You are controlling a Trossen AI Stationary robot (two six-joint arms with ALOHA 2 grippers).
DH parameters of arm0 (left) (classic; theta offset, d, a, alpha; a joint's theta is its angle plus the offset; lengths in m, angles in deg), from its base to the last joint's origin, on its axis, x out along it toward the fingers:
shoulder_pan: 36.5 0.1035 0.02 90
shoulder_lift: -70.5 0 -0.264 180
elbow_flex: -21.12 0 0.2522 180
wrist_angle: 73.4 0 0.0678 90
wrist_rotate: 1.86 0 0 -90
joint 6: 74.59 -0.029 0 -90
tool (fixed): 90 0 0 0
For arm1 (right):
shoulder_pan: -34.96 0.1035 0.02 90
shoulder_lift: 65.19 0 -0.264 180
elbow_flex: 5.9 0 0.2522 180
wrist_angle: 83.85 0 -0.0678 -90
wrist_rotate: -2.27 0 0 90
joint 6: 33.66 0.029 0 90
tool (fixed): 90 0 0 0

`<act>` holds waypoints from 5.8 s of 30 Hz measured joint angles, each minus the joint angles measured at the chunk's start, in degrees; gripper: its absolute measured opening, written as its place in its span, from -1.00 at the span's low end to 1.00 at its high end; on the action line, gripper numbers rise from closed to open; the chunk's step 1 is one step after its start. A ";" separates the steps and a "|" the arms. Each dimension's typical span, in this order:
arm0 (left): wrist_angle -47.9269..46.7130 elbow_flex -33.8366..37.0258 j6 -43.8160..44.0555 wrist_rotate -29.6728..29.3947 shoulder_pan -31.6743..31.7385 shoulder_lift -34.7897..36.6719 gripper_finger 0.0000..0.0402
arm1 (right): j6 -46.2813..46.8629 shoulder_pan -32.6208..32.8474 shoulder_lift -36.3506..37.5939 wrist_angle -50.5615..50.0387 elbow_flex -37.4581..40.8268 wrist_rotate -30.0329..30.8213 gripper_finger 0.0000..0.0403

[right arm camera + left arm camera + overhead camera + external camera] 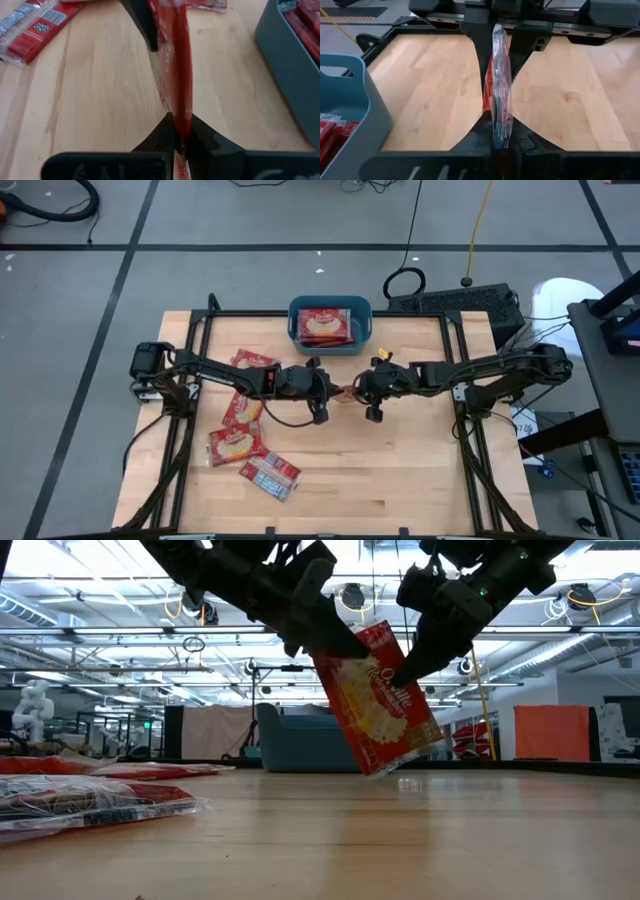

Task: Sort popcorn bags into baskets
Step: Put the red popcorn bag into the blue bin

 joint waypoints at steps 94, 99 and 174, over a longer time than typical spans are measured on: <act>73.48 15.06 -7.13 9.30 0.56 -3.48 -0.89 | -10.43 2.69 7.43 86.37 31.11 -1.79 -0.79; 72.06 15.06 -6.90 9.30 0.55 -3.42 -0.95 | -10.01 2.69 7.44 86.01 31.16 -1.67 -0.93; -44.22 -34.18 -2.28 9.33 5.18 -9.66 -0.53 | -2.91 1.60 8.96 54.02 31.17 3.14 -0.93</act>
